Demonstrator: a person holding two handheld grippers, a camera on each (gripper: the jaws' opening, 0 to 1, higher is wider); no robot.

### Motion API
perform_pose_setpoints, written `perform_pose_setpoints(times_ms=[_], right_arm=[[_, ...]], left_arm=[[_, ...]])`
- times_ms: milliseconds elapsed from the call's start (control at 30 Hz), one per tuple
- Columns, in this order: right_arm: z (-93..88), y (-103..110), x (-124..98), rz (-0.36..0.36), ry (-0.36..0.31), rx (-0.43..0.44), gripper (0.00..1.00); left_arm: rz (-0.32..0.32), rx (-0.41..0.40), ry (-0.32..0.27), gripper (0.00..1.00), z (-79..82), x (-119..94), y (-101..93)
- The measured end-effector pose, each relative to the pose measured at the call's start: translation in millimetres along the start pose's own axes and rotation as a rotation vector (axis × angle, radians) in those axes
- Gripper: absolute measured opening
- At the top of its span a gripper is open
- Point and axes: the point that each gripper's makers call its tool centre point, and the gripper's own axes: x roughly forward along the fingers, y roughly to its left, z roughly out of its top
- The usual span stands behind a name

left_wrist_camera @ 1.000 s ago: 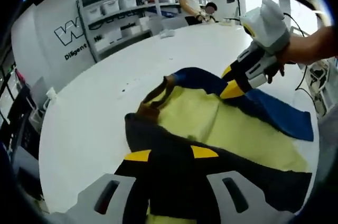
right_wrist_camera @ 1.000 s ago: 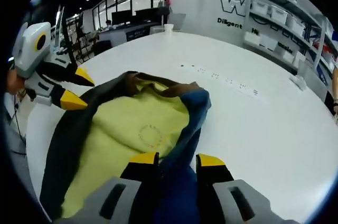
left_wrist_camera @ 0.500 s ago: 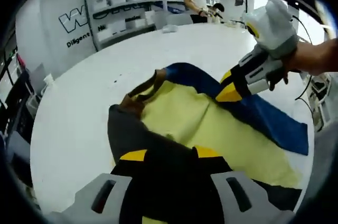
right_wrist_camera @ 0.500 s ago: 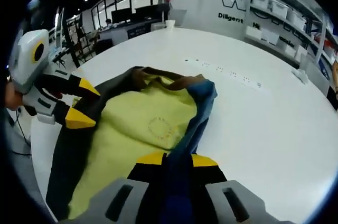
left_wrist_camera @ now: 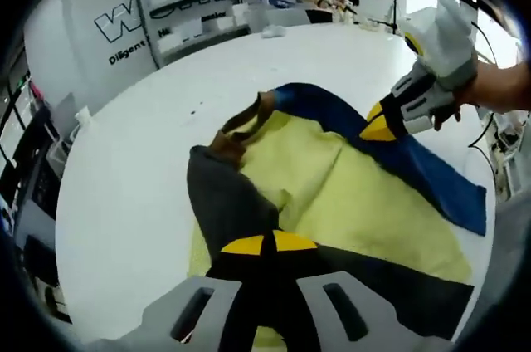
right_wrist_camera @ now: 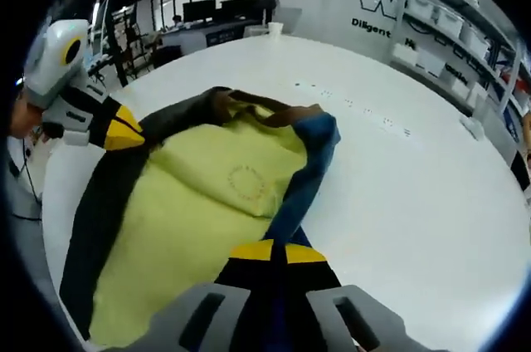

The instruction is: Fold the garment on the visible template until the final outline fits inside the template.

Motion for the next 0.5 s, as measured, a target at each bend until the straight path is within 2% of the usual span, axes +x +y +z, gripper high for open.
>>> perform_pose_setpoints(times_ms=[167,233,333,500], right_arm=[[-2.8,-3,2,-0.008,0.016,-0.006,0.0],[-3.4,-4,1,-0.02,0.027,-0.047,0.0],[-3.4,-8,0,-0.039,0.037,-0.092,0.0],[-7.1,-13,-1,-0.049,0.052,-0.113,0.0]], left_arm=[[0.046,-0.005,0.001,0.04,-6.2,-16,29.5],[0.063,-0.009,0.007,0.04,-10.3,-20,40.2],[0.1,-0.015,0.021,0.04,-18.6,-28,63.0],[0.156,0.011,0.057,0.04,-35.3,-35,96.7]])
